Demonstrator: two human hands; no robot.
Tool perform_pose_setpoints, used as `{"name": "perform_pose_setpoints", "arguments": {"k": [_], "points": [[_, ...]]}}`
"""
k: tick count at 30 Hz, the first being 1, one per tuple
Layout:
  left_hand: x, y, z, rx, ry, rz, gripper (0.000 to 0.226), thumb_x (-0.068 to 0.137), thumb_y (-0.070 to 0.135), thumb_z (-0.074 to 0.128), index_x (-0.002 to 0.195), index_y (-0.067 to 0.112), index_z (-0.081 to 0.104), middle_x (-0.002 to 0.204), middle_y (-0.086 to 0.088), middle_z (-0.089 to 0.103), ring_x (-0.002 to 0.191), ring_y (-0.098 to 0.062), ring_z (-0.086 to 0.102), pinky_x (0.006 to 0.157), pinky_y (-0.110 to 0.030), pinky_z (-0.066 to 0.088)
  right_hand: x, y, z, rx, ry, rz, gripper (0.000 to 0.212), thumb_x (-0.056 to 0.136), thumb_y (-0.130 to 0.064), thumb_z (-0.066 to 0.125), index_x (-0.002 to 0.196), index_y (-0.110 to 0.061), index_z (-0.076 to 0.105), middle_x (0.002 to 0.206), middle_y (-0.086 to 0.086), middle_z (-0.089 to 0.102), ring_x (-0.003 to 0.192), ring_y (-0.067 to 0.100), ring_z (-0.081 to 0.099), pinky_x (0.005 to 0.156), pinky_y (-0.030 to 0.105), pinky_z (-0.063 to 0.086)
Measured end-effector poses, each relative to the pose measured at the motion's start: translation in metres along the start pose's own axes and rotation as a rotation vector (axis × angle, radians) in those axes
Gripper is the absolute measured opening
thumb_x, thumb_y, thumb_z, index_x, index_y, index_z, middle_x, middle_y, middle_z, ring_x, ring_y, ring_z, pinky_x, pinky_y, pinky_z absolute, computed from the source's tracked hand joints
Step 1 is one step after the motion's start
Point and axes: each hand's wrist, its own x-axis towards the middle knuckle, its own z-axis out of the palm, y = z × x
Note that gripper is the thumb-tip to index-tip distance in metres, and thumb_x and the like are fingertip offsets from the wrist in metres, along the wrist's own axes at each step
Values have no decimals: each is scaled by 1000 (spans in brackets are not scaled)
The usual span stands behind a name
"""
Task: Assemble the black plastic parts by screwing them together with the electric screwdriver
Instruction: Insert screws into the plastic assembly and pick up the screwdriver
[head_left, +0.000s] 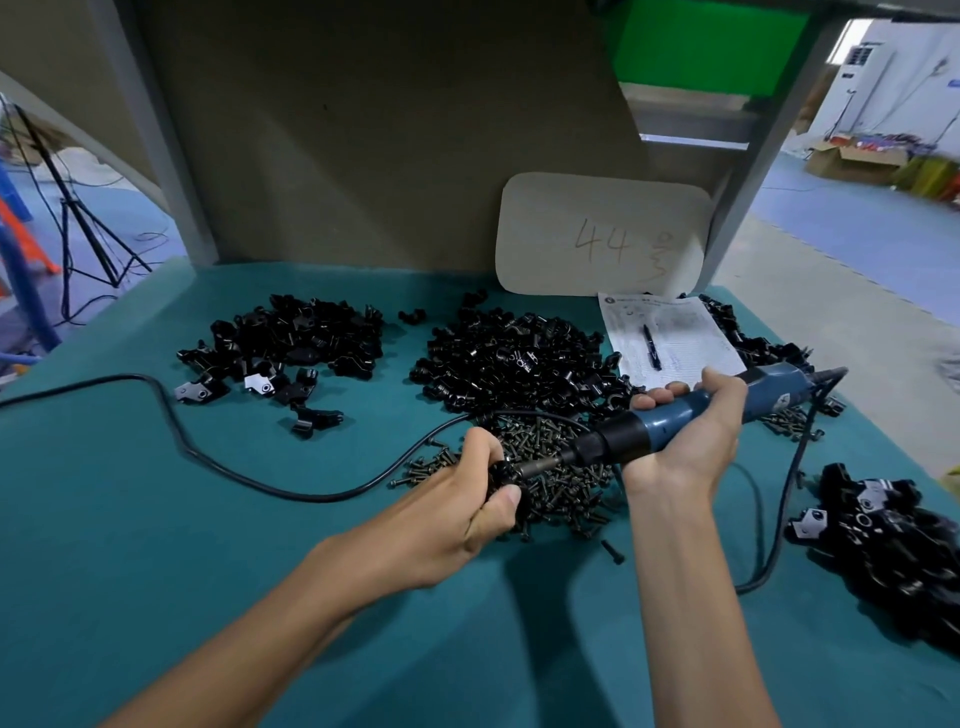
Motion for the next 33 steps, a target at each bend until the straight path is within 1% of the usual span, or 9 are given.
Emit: {"name": "perform_pose_setpoints", "arguments": {"k": [8, 12, 14, 17, 19, 24, 28, 31, 33], "points": [[1, 6, -1, -4, -38, 24, 22, 99, 64, 32, 107, 44, 28, 65, 14, 38, 54, -9, 33, 43, -37, 33, 4, -4, -4, -8, -29, 40, 22, 87, -15, 67, 97, -13, 47, 69, -2, 53, 54, 12, 51, 49, 24, 47], [0, 8, -2, 34, -43, 25, 22, 99, 63, 32, 110, 45, 26, 68, 9, 36, 56, -11, 35, 45, -37, 34, 6, -9, -7, -34, -16, 10, 34, 87, -17, 75, 106, -14, 46, 68, -1, 56, 54, 12, 54, 51, 25, 50], [-2, 8, -4, 42, -35, 10, 24, 98, 64, 31, 109, 43, 26, 68, 8, 35, 58, -11, 36, 48, -35, 36, 10, -13, -10, -110, -23, -20, 46, 86, -12, 78, 113, -16, 40, 78, 3, 60, 55, 12, 57, 53, 27, 53], [-3, 7, -5, 73, -16, -6, 33, 96, 65, 28, 107, 35, 25, 69, 8, 35, 57, -6, 34, 51, -28, 33, 17, -20, -18, -252, -24, -26, 56, 88, 2, 71, 119, -22, 31, 106, 14, 57, 60, 15, 61, 57, 29, 55], [-3, 9, -5, 68, -8, -17, 36, 95, 66, 27, 107, 33, 24, 68, 7, 35, 57, -6, 34, 51, -28, 32, 19, -21, -25, -300, -9, -31, 58, 90, 4, 69, 123, -23, 30, 112, 16, 56, 61, 15, 63, 58, 29, 56], [-3, 15, -9, 52, -13, -40, 36, 94, 67, 26, 108, 34, 24, 69, 6, 37, 60, -16, 37, 52, -45, 39, 19, -19, -48, -382, 5, -65, 59, 91, -1, 73, 123, -28, 31, 125, 15, 58, 73, 19, 74, 61, 30, 58], [-4, 17, -9, 46, -17, -26, 30, 95, 68, 26, 108, 41, 25, 67, 7, 36, 58, -15, 35, 51, -42, 34, 22, -22, -64, -415, 11, -75, 54, 92, -1, 72, 115, -28, 32, 124, 13, 58, 82, 24, 74, 62, 33, 59], [-3, 18, -7, 63, -6, -33, 37, 93, 69, 25, 107, 35, 24, 69, 8, 36, 58, -7, 33, 53, -32, 33, 25, -24, -79, -439, 42, -79, 53, 91, -1, 73, 111, -29, 32, 115, 12, 61, 78, 20, 72, 64, 36, 61], [-3, 19, -7, 78, -6, -38, 38, 93, 69, 24, 108, 34, 23, 70, 8, 37, 59, -7, 34, 54, -31, 34, 27, -28, -89, -516, 59, -73, 54, 90, -5, 75, 112, -31, 34, 111, 8, 62, 72, 17, 72, 69, 40, 62]]}}
